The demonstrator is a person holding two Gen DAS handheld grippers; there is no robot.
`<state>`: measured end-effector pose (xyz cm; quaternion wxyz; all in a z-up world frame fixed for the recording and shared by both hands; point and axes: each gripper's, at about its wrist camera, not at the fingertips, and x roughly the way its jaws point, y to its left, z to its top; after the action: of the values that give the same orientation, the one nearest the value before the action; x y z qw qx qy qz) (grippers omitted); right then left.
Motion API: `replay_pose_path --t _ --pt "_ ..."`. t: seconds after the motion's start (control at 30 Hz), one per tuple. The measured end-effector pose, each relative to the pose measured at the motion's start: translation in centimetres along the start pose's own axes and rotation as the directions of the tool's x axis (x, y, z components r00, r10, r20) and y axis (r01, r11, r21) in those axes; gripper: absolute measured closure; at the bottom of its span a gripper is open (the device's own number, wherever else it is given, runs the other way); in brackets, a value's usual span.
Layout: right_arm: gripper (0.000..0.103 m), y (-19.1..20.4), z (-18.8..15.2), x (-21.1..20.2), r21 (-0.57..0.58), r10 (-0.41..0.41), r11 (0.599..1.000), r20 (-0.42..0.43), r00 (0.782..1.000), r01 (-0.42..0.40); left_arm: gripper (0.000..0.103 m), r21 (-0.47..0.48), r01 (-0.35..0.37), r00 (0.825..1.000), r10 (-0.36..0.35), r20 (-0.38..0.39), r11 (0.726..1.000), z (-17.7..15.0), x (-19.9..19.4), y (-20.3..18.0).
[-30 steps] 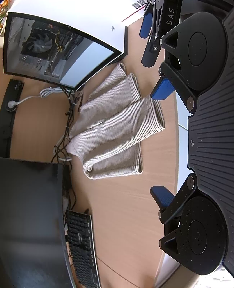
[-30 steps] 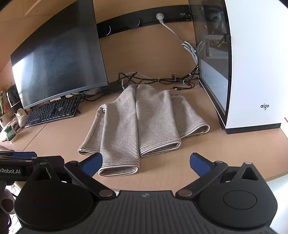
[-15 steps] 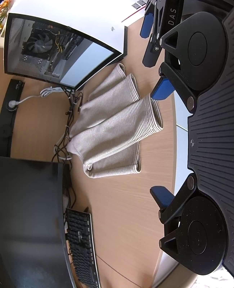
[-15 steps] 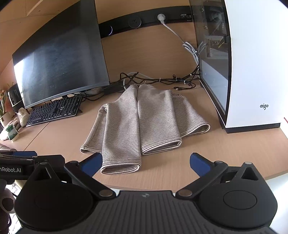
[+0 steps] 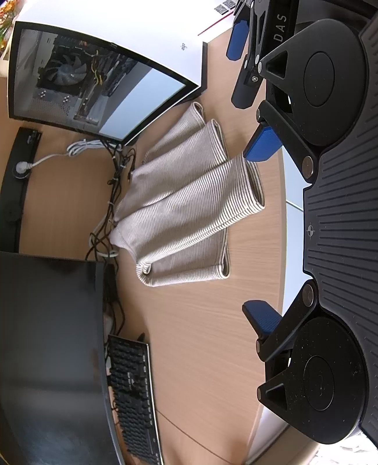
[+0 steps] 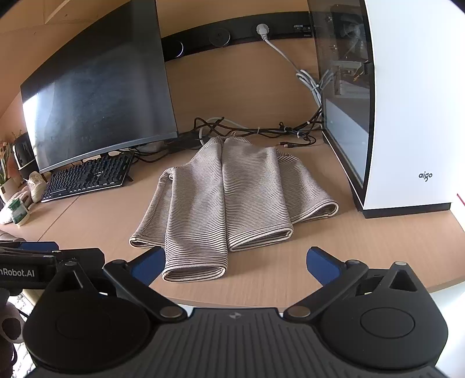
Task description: Fold clothes
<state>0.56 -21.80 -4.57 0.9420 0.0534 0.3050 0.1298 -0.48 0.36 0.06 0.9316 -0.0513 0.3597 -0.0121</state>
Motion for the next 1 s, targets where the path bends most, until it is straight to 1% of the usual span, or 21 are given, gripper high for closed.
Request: replay_pose_path --t 0.3,0.57,0.77,0.93,1.0 --pt "0.0 0.0 0.3 0.3 -0.005 -0.005 1.0 -0.009 1.0 0.005 0.0 -0.005 0.002 1.0 -0.002 -0.011 1.0 0.2 0.6 0.1" --pt "0.0 0.3 0.7 1.3 0.003 -0.026 1.0 -0.026 0.999 0.026 0.0 -0.004 0.009 0.999 -0.01 -0.039 1.0 0.9 2.0 0.8" --pt "0.0 1.0 1.5 2.8 0.028 -0.065 0.997 -0.045 0.997 0.067 0.0 0.001 0.047 0.997 -0.046 -0.069 0.999 2.2 4.1 2.2" --pt "0.0 2.0 2.9 4.1 0.098 -0.119 0.988 -0.04 0.992 0.123 0.0 0.001 0.109 0.991 -0.108 -0.084 0.994 4.2 5.9 4.5" --pt "0.0 2.4 3.5 4.7 0.128 -0.141 0.981 -0.038 0.989 0.145 0.0 0.002 0.14 0.985 -0.139 -0.097 0.99 5.0 6.8 5.6"
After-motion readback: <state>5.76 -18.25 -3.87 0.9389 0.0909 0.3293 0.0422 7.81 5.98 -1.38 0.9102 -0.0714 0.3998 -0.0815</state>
